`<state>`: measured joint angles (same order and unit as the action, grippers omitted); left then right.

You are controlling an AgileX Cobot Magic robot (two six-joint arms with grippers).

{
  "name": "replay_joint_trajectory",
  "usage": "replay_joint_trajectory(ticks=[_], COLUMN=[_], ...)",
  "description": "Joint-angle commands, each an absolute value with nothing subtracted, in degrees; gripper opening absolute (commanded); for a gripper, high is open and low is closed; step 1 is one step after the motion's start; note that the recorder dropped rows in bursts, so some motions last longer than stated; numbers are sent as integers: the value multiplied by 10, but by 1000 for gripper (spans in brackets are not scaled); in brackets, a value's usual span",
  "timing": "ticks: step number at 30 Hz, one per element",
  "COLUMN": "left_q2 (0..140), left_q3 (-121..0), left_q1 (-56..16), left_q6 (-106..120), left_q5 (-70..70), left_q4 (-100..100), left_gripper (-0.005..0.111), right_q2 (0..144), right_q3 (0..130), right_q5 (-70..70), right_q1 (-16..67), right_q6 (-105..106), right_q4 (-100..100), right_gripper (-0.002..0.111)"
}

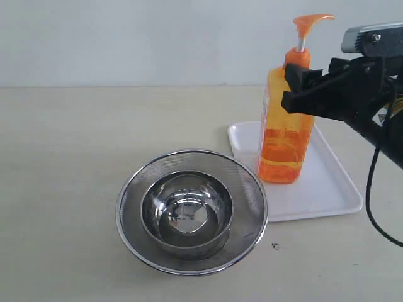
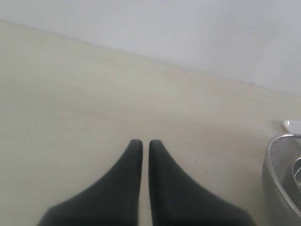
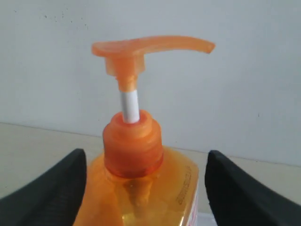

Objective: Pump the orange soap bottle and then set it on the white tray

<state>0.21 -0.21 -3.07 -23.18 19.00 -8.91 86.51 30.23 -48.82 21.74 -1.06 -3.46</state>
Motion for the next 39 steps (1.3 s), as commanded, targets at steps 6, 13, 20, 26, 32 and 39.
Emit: replay_joint_trajectory(ticks=[6,13,20,26,32,39], left_q2=[0,0,0,0,0,0], left_q3=[0,0,0,0,0,0], left_q1=[-29,-29,-29,-29,-29,-29], left_q6=[-229,-229,-229,-229,-229,-229], left_q5=[182,182,182,182,182,182], left_q4=[-90,-90,-90,-90,-90,-90], left_gripper=[5,5,5,5,5,5], right_q2=[906,912,948,976,979,979], right_q3=[300,322,354,369,369,369], right_q5=[-558,-564,-559,-561,-558,-553], right_q1=[219,219,219,219,219,219], right_q6=[-24,-52,-69,-69,-68,-52], right_q4=[-9,-9,-9,-11,-11,-11], right_gripper=[65,65,65,65,35,0])
